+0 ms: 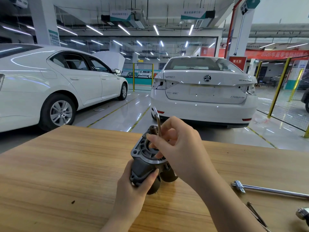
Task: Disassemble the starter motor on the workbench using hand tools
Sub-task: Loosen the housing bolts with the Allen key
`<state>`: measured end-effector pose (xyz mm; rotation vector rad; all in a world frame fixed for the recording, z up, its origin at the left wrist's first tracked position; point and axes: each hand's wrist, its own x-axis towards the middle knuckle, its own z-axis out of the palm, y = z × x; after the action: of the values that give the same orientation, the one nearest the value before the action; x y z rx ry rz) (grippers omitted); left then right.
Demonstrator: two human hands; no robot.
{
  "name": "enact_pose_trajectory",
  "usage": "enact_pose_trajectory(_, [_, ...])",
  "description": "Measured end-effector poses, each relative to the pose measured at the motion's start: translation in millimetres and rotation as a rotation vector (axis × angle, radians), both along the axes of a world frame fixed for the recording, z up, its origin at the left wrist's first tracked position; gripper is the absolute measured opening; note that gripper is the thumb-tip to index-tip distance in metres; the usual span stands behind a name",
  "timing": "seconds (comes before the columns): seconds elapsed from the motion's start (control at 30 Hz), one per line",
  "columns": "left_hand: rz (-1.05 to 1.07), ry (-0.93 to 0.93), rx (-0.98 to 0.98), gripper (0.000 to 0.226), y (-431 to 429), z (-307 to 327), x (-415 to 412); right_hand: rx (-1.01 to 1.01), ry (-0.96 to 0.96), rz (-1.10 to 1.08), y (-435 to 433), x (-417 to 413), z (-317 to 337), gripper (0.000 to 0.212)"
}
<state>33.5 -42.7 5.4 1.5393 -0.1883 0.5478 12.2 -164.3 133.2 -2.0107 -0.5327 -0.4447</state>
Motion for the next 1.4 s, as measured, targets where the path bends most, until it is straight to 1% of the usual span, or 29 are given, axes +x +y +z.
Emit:
enact_pose_trajectory(0.13, [-0.002,-0.005,0.007,0.058,-0.5,0.3,-0.8,-0.029,-0.022,-0.005,-1.0,-1.1,0.8,0.028])
enact_pose_trajectory(0.27, [-0.008,0.002,0.01,0.059,-0.7,0.2,-1.2,-0.087,-0.031,0.056,-2.6,0.0,0.5,0.01])
enact_pose_trajectory(0.37, [-0.019,0.007,0.011,0.058,-0.4,0.2,-2.0,-0.1,-0.007,0.114,-2.6,-0.1,0.2,0.012])
enact_pose_trajectory(0.47, [-0.025,0.003,0.014,0.059,-0.8,0.0,-2.9,-0.077,-0.003,0.122,-1.9,-0.3,0.2,0.007])
enact_pose_trajectory(0.57, [-0.024,-0.01,0.022,0.059,-0.9,-0.4,-3.6,-0.03,0.009,0.092,-2.3,-1.1,0.3,0.022])
enact_pose_trajectory(0.63, [-0.024,-0.017,0.024,0.058,-0.7,-0.7,-3.9,-0.023,-0.001,0.076,-2.8,-1.8,1.5,0.027])
enact_pose_trajectory(0.77, [-0.004,-0.02,0.02,0.056,-2.1,-0.9,-3.6,-0.106,-0.003,0.112,-3.3,-3.6,4.2,0.016])
enact_pose_trajectory(0.83, [0.016,-0.023,0.009,0.055,-2.6,-0.7,-3.1,-0.12,0.012,0.145,-2.5,-3.8,4.9,0.019])
enact_pose_trajectory(0.9, [0.022,-0.016,0.007,0.055,-2.7,0.0,-2.9,-0.104,0.03,0.16,-1.7,-3.8,5.0,0.021])
enact_pose_trajectory(1.0, [0.024,-0.004,0.006,0.057,-1.9,0.5,-2.9,-0.055,0.035,0.16,-1.7,-3.1,4.6,0.015])
enact_pose_trajectory(1.13, [0.022,0.001,0.006,0.059,-2.2,1.0,-3.2,0.001,0.027,0.105,-3.0,-1.6,4.7,0.029])
enact_pose_trajectory(1.4, [0.014,-0.002,0.014,0.06,-2.1,2.5,-4.0,-0.009,0.008,0.132,-8.3,-3.8,7.0,0.029])
